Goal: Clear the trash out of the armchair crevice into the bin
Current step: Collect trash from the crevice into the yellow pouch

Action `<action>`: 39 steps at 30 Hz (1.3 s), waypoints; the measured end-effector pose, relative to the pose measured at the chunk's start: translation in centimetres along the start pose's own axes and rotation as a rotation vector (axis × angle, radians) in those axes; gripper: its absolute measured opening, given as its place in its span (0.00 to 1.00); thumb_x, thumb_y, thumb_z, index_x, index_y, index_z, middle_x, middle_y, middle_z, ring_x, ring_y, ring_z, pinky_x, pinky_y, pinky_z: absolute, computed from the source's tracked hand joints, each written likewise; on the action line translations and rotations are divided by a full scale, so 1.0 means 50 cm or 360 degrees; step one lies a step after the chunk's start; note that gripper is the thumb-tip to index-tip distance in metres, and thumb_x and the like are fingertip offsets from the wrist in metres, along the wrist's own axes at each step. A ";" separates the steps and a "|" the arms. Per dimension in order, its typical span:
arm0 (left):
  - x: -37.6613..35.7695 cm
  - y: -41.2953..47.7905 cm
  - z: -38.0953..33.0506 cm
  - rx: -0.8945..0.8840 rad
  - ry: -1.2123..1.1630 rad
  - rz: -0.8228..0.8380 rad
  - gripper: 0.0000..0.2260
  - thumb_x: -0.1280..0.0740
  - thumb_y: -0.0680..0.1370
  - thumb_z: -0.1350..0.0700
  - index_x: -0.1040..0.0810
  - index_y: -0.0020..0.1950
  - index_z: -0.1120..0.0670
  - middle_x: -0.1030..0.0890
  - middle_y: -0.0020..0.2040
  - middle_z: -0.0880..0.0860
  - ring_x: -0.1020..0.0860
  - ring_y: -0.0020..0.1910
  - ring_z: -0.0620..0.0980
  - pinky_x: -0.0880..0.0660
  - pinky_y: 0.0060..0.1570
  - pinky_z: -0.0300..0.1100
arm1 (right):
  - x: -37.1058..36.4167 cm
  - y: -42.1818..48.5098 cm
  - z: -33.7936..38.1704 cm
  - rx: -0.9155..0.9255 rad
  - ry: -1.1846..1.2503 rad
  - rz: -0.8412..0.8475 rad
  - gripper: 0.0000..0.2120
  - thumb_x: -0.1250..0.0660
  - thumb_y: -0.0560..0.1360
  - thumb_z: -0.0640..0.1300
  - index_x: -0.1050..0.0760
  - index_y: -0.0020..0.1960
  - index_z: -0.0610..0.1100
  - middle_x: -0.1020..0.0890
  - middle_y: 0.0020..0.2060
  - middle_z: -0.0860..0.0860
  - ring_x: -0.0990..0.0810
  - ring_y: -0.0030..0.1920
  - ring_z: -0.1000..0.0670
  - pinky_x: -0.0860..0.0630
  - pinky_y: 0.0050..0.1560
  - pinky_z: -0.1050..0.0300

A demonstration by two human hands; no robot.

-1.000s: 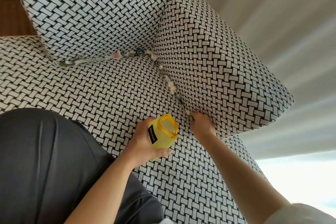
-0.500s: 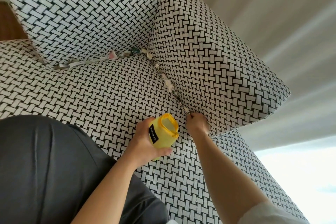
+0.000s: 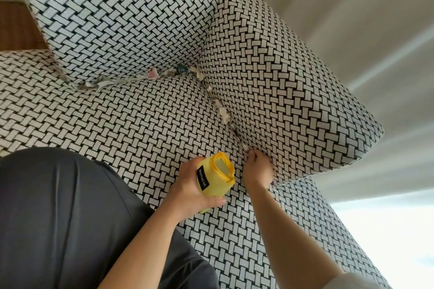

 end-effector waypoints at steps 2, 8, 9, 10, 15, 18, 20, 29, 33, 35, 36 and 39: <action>0.000 -0.001 -0.002 -0.0003 0.0021 -0.0001 0.38 0.22 0.61 0.46 0.41 0.63 0.40 0.38 0.59 0.41 0.33 0.55 0.39 0.34 0.49 0.36 | 0.017 -0.013 -0.004 0.0072 0.0321 -0.0060 0.13 0.43 0.80 0.47 0.22 0.46 0.45 0.23 0.33 0.53 0.29 0.30 0.54 0.37 0.31 0.63; -0.003 0.002 -0.001 0.0002 0.0017 -0.0005 0.37 0.21 0.62 0.49 0.43 0.60 0.37 0.39 0.58 0.42 0.33 0.55 0.39 0.36 0.44 0.29 | 0.092 -0.093 0.077 0.0532 0.1024 0.0306 0.17 0.38 0.77 0.41 0.29 0.30 0.46 0.34 0.19 0.56 0.41 0.22 0.58 0.42 0.24 0.67; -0.004 0.002 -0.001 -0.0007 0.0028 -0.0011 0.38 0.21 0.62 0.49 0.43 0.60 0.37 0.40 0.58 0.42 0.34 0.55 0.40 0.37 0.43 0.27 | 0.100 -0.108 0.097 0.0599 0.1021 0.0401 0.16 0.37 0.77 0.41 0.28 0.30 0.46 0.33 0.19 0.56 0.39 0.22 0.58 0.41 0.25 0.68; -0.004 0.002 -0.003 -0.0019 0.0044 -0.0015 0.38 0.21 0.62 0.49 0.44 0.59 0.37 0.40 0.58 0.42 0.34 0.56 0.40 0.38 0.42 0.25 | 0.104 -0.122 0.115 0.0655 0.0991 0.0496 0.14 0.36 0.76 0.42 0.26 0.31 0.46 0.31 0.20 0.56 0.37 0.23 0.58 0.39 0.26 0.68; -0.003 0.003 -0.005 -0.0024 0.0008 -0.0023 0.37 0.22 0.62 0.49 0.42 0.60 0.38 0.38 0.58 0.43 0.33 0.54 0.40 0.35 0.42 0.29 | 0.086 -0.161 0.162 0.0903 0.0488 0.0805 0.15 0.36 0.76 0.49 0.22 0.35 0.41 0.28 0.27 0.53 0.35 0.26 0.58 0.34 0.30 0.60; 0.001 0.008 0.005 -0.0021 -0.0158 -0.0090 0.38 0.20 0.61 0.51 0.39 0.63 0.42 0.37 0.59 0.46 0.34 0.55 0.37 0.34 0.47 0.29 | 0.112 -0.125 0.154 0.0801 0.0699 0.0603 0.14 0.39 0.77 0.42 0.22 0.38 0.35 0.31 0.23 0.51 0.38 0.23 0.57 0.38 0.25 0.61; 0.002 0.009 0.009 0.0003 -0.0231 -0.0111 0.37 0.20 0.61 0.53 0.39 0.62 0.43 0.37 0.58 0.45 0.34 0.54 0.37 0.35 0.47 0.27 | 0.112 -0.079 0.127 0.0668 0.0652 0.0426 0.12 0.39 0.77 0.40 0.24 0.38 0.35 0.30 0.24 0.49 0.38 0.24 0.54 0.40 0.26 0.60; -0.001 0.010 0.013 0.0020 -0.0243 -0.0069 0.38 0.20 0.61 0.53 0.41 0.60 0.38 0.38 0.58 0.44 0.34 0.58 0.42 0.33 0.53 0.36 | -0.040 0.036 0.095 0.0305 -0.0114 0.0608 0.14 0.44 0.79 0.49 0.28 0.63 0.48 0.19 0.49 0.49 0.21 0.44 0.48 0.26 0.42 0.56; -0.001 0.010 0.010 0.0003 -0.0215 -0.0049 0.39 0.21 0.58 0.45 0.42 0.59 0.37 0.38 0.56 0.40 0.35 0.56 0.39 0.33 0.49 0.33 | -0.055 0.048 0.099 0.0203 -0.0224 0.0532 0.14 0.46 0.80 0.52 0.26 0.57 0.49 0.19 0.45 0.48 0.21 0.45 0.46 0.25 0.45 0.54; 0.000 0.012 0.006 -0.0020 -0.0177 -0.0041 0.39 0.24 0.55 0.40 0.42 0.59 0.37 0.39 0.55 0.38 0.36 0.55 0.37 0.35 0.46 0.29 | -0.061 0.053 0.104 0.0182 -0.0234 0.0563 0.15 0.46 0.80 0.52 0.26 0.58 0.48 0.20 0.46 0.47 0.22 0.45 0.46 0.27 0.43 0.55; -0.001 0.012 0.007 -0.0008 -0.0175 -0.0041 0.39 0.23 0.56 0.42 0.42 0.60 0.38 0.38 0.56 0.40 0.36 0.55 0.38 0.36 0.46 0.28 | -0.062 0.054 0.109 0.0193 -0.0251 0.0587 0.15 0.47 0.80 0.52 0.26 0.58 0.47 0.20 0.46 0.47 0.22 0.45 0.45 0.28 0.42 0.55; -0.003 0.011 0.018 0.0060 -0.0258 -0.0043 0.38 0.20 0.61 0.52 0.40 0.62 0.41 0.38 0.58 0.44 0.34 0.58 0.43 0.34 0.48 0.31 | -0.063 0.054 0.114 0.0202 -0.0288 0.0633 0.15 0.47 0.80 0.50 0.27 0.59 0.45 0.21 0.48 0.46 0.23 0.48 0.44 0.30 0.43 0.55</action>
Point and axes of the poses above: each hand's wrist, its own y-axis towards the middle knuckle, its own x-axis out of the back of the hand, z = x × y, the point moved 8 cm from there along y, towards the middle knuckle
